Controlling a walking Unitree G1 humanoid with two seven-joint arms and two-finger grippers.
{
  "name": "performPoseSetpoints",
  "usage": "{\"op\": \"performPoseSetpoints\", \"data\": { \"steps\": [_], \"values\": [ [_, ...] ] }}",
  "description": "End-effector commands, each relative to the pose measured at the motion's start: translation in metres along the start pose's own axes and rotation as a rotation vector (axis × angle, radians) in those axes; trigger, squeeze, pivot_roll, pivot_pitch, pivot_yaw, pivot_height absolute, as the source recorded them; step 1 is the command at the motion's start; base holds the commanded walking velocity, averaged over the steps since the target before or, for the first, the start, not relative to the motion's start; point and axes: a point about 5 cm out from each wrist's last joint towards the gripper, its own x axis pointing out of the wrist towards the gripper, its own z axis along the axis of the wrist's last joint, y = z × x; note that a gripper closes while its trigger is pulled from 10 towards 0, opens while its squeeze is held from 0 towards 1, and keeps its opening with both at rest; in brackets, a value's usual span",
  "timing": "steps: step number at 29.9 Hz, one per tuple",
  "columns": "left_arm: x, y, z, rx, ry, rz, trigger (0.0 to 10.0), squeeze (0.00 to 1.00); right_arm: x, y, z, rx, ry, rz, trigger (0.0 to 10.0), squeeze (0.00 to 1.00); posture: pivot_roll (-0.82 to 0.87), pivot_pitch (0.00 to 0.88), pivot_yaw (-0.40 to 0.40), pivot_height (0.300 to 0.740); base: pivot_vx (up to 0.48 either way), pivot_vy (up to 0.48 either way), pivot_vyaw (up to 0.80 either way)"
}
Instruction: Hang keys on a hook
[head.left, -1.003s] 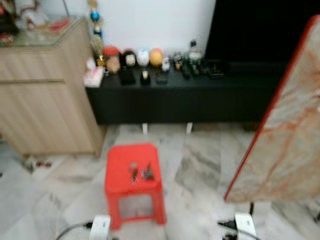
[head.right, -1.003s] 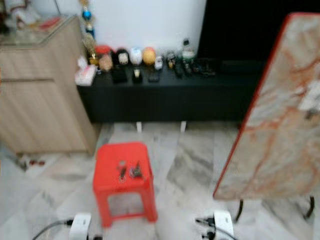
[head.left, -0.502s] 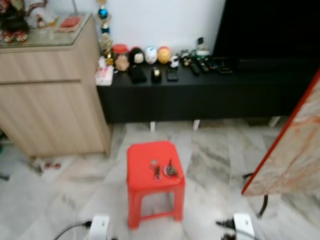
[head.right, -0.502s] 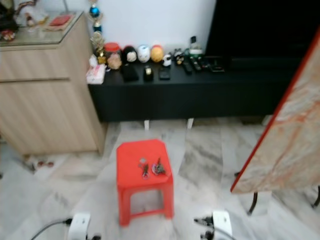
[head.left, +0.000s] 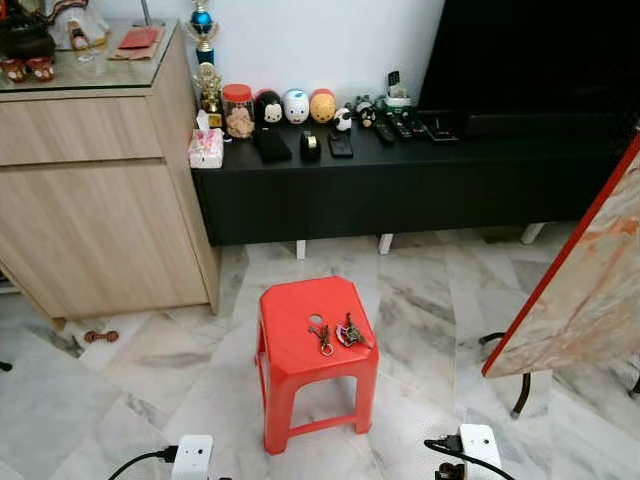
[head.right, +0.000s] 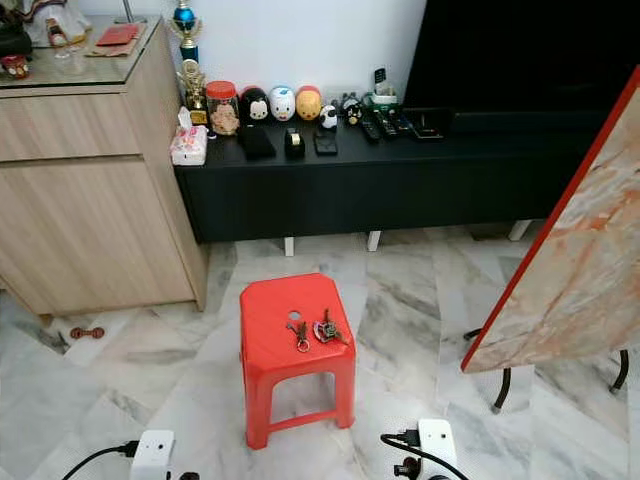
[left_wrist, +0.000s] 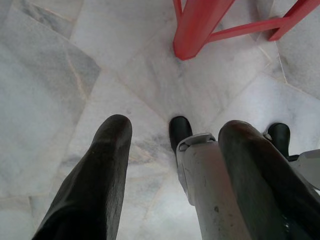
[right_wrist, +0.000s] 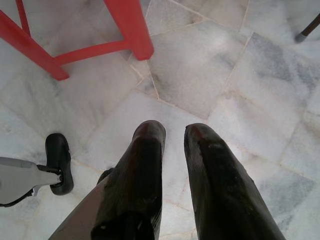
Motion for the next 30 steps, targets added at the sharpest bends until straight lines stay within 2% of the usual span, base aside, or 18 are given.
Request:
{"op": "performPoseSetpoints", "data": {
  "steps": [1, 4, 6, 11, 13, 30],
  "values": [
    [0.0, -0.0003, -0.0004, -0.023, 0.002, -0.001, 10.0, 0.0, 0.0002, -0.0015, 0.0047, -0.006, -0.015, -0.003, 10.0, 0.0, 0.03, 0.0, -0.062, 0.74, 0.0, 0.0, 0.0],
    [-0.0001, 0.0004, -0.0019, -0.021, 0.017, -0.006, 10.0, 0.0, 0.0002, -0.0012, 0.0047, -0.008, -0.02, -0.012, 10.0, 0.0, 0.02, 0.0, -0.056, 0.74, 0.0, 0.0, 0.0],
    [-0.0004, 0.0006, -0.0038, -0.059, 0.02, 0.001, 10.0, 0.0, 0.0001, -0.0015, 0.0047, -0.015, -0.026, -0.021, 10.0, 0.0, 0.02, 0.0, -0.051, 0.74, 0.27, 0.0, 0.0],
    [-0.0007, 0.0015, -0.0051, -0.045, 0.026, 0.007, 10.0, 0.0, 0.0, -0.0018, 0.0033, 0.002, -0.028, -0.032, 10.0, 0.0, 0.02, 0.0, -0.048, 0.74, 0.283, 0.0, 0.68],
    [-0.0009, 0.001, -0.006, -0.047, 0.028, 0.006, 10.0, 0.0, -0.0002, -0.0023, 0.0016, 0.02, -0.021, -0.037, 10.0, 0.0, 0.02, 0.0, -0.051, 0.74, 0.292, 0.0, 0.0],
    [-0.001, 0.0001, -0.0067, -0.05, 0.028, -0.003, 10.0, 0.0, -0.0003, -0.0031, 0.0013, -0.013, -0.014, -0.038, 10.0, 0.0, 0.02, 0.0, -0.056, 0.74, 0.296, 0.0, 0.0]
  ]
}}
